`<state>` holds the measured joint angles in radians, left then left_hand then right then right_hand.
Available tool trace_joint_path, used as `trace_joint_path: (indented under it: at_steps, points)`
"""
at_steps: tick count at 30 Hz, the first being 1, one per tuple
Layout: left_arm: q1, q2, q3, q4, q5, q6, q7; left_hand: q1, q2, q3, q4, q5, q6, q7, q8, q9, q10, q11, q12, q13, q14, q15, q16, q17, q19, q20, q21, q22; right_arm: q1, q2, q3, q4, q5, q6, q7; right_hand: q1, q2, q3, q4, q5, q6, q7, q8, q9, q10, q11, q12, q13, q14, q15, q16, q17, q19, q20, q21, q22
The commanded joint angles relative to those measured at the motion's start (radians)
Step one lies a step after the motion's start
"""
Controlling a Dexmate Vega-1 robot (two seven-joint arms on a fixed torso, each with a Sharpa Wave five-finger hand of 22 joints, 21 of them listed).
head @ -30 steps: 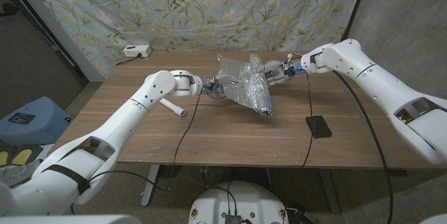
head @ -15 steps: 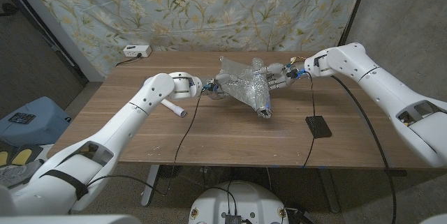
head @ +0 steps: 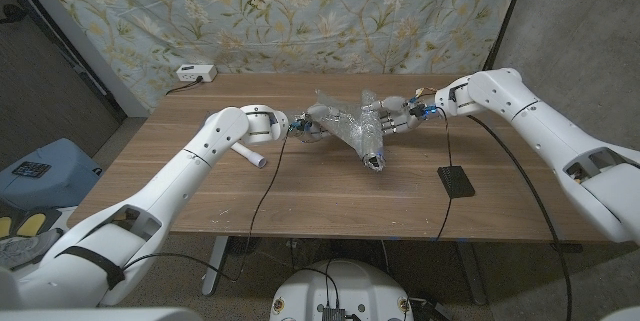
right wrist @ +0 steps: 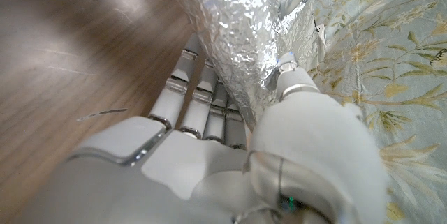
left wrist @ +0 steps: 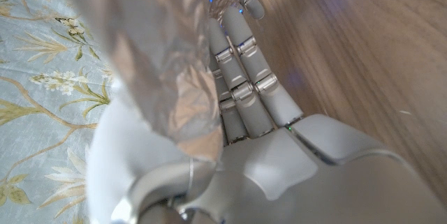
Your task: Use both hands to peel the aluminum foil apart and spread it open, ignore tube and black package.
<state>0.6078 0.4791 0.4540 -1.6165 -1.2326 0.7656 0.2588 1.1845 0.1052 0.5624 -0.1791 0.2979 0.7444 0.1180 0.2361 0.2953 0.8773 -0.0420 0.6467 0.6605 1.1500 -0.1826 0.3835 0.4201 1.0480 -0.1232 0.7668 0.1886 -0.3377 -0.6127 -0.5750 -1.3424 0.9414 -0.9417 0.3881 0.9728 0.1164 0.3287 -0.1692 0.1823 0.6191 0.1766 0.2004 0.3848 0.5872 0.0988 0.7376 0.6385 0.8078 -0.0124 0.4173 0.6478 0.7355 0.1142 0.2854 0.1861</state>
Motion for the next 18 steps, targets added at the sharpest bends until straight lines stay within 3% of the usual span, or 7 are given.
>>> trace_joint_path:
  at_steps: [1,18]
  points:
    - [-0.008,0.006,0.006,0.013,0.004,-0.008,-0.014,0.015,0.0,0.004,0.004,-0.003,0.029,0.019,-0.003,0.006,0.016,-0.039,0.007,0.005,-0.003,-0.006,-0.003,0.008,-0.009,0.003,0.01,0.001,-0.021,0.013,0.026,0.03,0.04,0.004,0.001,0.003,0.005,0.017,0.02,0.005,0.001,0.017,0.003,-0.001,0.009,-0.002,-0.002,-0.005,0.022,-0.019,0.003,0.004,0.008,-0.002,0.003,0.003]
    - [-0.009,0.028,0.004,-0.004,0.017,-0.006,-0.024,0.017,0.0,0.001,0.007,-0.006,0.038,0.021,-0.006,0.02,0.013,-0.043,0.015,0.0,-0.001,-0.006,-0.01,0.018,-0.018,0.002,0.024,0.001,-0.064,0.034,0.085,0.079,0.112,0.034,-0.002,-0.037,-0.027,0.001,0.029,0.0,-0.024,0.028,-0.006,-0.014,-0.001,0.009,-0.027,-0.035,-0.001,-0.012,-0.038,-0.016,0.008,0.002,-0.001,0.002]
